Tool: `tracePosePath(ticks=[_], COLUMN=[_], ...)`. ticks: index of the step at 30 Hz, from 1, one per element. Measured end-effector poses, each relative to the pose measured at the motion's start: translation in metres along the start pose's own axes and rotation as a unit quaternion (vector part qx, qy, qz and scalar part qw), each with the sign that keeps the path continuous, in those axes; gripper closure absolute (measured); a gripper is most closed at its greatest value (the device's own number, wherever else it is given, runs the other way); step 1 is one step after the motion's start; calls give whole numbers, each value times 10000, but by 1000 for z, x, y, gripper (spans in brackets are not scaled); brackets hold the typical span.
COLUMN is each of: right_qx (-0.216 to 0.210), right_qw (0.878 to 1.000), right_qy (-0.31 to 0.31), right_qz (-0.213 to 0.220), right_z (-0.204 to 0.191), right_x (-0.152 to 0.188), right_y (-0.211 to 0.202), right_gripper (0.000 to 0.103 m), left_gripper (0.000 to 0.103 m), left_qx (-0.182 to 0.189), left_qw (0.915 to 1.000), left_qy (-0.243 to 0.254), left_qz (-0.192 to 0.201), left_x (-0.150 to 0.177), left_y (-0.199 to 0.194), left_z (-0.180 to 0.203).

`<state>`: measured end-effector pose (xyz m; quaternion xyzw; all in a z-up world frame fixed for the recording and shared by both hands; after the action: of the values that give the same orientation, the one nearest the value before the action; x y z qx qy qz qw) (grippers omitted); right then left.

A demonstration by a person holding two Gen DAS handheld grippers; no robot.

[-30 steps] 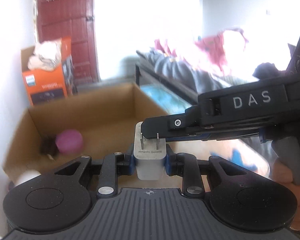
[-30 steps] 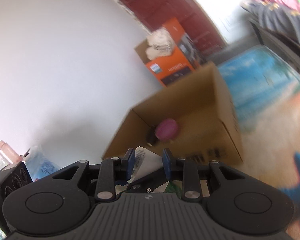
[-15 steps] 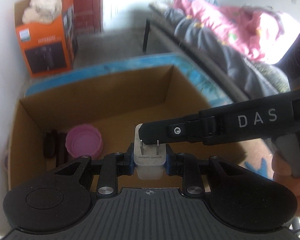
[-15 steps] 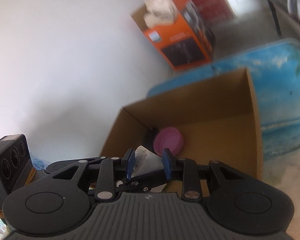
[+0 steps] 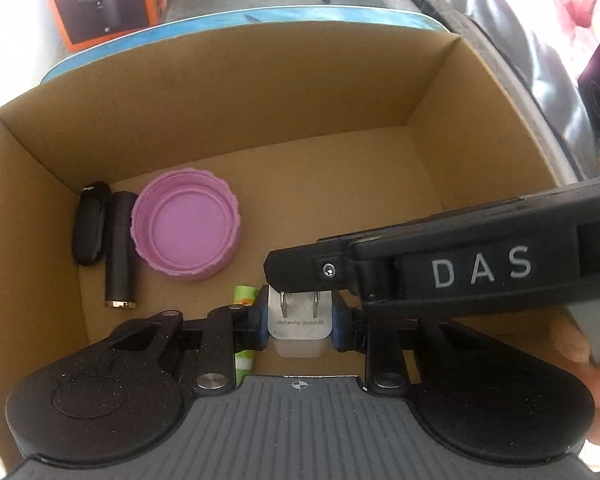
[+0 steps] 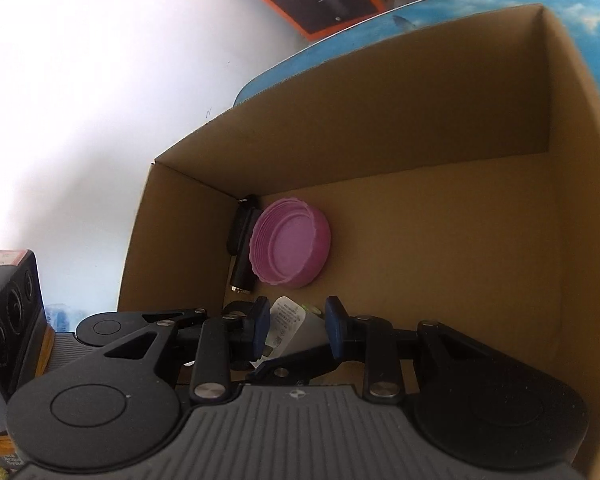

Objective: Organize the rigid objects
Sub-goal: 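Carry the charger plug into the cardboard box and open the right tool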

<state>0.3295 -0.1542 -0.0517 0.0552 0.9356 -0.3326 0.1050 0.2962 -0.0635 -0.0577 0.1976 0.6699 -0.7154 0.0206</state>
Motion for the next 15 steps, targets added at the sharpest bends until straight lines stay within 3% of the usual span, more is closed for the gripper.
tracePosePath(ticks=[8,15], right_qx=[90,37], right_qw=[9999,9998], right_qy=[-88,-182], right_qz=[-60,22], right_z=[-4,-12], right_x=[1,-5], right_y=[12,0], right_gripper=[69,68], left_gripper=[77,65], left_qx=[-63,-68], left_qw=[10000,10000], left_qy=[-28,60], left_qz=[-50,-13], left_x=[3,-6], left_y=[0,-1], left_z=[-3,3])
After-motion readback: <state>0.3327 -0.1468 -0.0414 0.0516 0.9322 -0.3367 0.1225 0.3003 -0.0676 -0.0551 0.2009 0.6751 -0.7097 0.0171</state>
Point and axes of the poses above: each gripper's, at about its wrist camera, not at the fingertips, and y roughly the way its jaws point, z to its right, x to its underside, the point moved 6 cm from there along y, roughly the way its jaws point, and after that the axes turned 7 degrees about -x, right-handed, at the moved point
